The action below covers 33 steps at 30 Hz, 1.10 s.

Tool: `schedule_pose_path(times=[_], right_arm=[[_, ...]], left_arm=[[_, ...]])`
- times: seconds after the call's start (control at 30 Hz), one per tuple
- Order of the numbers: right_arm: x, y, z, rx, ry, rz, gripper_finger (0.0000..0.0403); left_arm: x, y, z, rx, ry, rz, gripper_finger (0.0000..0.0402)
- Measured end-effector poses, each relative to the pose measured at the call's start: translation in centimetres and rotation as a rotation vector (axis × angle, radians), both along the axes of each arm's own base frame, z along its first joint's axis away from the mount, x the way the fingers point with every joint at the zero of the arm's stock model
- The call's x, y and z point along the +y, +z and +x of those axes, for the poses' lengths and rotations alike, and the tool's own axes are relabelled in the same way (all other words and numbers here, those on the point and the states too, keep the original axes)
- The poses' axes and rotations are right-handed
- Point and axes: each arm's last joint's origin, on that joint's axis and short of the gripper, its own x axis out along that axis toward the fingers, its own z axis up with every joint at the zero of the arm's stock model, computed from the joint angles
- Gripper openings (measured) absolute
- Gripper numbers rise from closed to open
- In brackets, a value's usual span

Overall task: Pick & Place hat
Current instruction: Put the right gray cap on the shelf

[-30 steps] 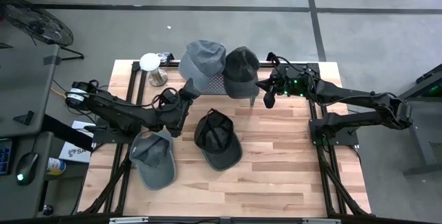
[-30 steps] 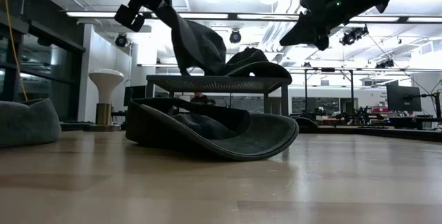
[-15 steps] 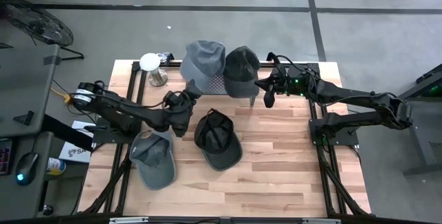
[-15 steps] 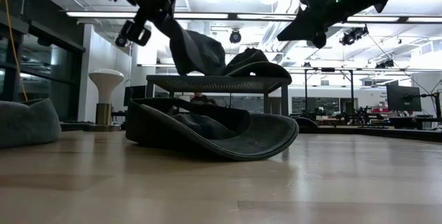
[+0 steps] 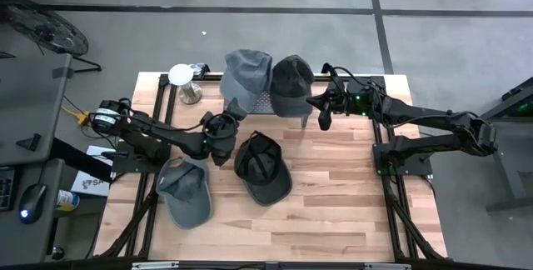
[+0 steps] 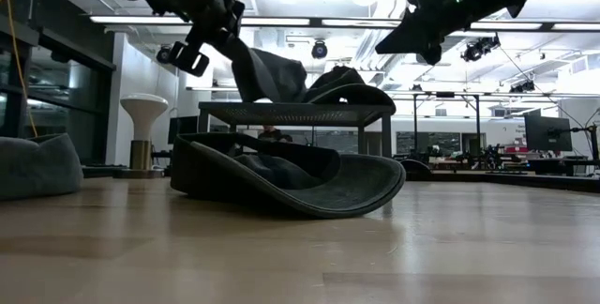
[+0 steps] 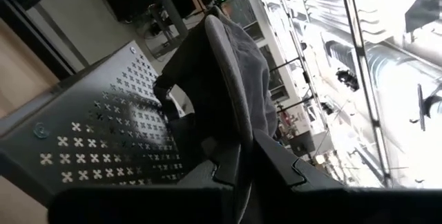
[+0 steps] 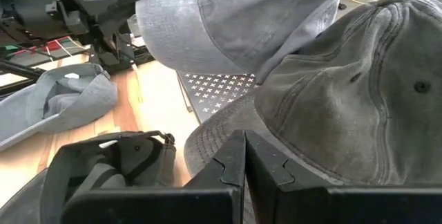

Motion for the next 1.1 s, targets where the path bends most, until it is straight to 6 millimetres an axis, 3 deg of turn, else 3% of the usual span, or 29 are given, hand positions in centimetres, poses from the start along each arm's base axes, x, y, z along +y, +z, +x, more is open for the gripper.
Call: schedule_pose_path(times=[0.37, 0.77, 1.1], right_arm=[[0.0, 0.0, 0.0, 0.000, 0.000, 0.000, 0.0000], [0.0, 0.0, 0.0, -0.004, -0.006, 0.013, 0.0000], [0.0, 0.0, 0.0, -0.006, -0.009, 0.021, 0.0000]], left_arm=[[0.0, -0.7, 0.1, 0.088, -0.061, 0.004, 0.0067], [-0.1, -2.3, 0.0, 0.236, -0.194, -0.023, 0.0141], [2.6, -3.4, 0.0, 0.142, -0.246, -0.160, 0.0145]])
